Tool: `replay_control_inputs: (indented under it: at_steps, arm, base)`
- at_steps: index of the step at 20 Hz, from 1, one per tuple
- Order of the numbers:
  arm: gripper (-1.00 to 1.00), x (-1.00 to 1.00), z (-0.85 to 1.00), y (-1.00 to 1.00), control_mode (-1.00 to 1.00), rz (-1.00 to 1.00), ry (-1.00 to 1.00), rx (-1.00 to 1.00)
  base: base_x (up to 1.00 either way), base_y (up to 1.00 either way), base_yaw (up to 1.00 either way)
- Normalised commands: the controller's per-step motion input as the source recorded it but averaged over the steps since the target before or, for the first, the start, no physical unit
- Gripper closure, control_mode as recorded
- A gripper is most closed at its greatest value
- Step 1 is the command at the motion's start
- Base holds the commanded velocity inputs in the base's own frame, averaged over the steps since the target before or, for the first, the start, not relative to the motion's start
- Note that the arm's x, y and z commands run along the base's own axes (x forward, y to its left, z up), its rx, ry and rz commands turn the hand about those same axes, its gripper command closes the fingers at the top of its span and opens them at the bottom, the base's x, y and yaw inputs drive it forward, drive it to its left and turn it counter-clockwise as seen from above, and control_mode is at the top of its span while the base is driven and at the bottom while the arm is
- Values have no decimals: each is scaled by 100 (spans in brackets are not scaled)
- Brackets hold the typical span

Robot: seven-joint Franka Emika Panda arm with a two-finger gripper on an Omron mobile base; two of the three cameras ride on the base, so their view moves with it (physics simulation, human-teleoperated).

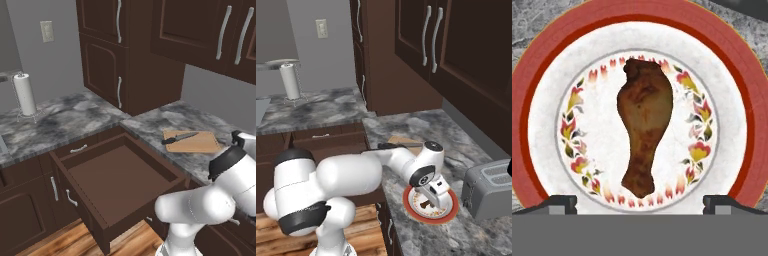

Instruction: Pick up the knife from the drawer and place it on the cutting board. Then place the meat from the plate to the cutting board.

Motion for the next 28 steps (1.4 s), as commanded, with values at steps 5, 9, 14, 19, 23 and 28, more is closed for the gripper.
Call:
replay_control_inputs:
  at_steps: [5,9,14,19,23,28]
  arm:
    - [-100,0,-7,-29,-100,12,0,0]
    - [-100,5,-10,-18,-100,9,0,0]
    - [-100,15,-10,-4,-100,5,0,0]
    - [-100,20,-9,0,-100,2,0,0]
    - [-100,18,-17,0,-100,2,0,0]
    - [-100,9,-20,0,-100,3,0,0]
  base:
    - [0,0,0]
    - [0,0,0]
    - [0,0,0]
    - [0,0,0]
    - [0,0,0]
    - [0,0,0]
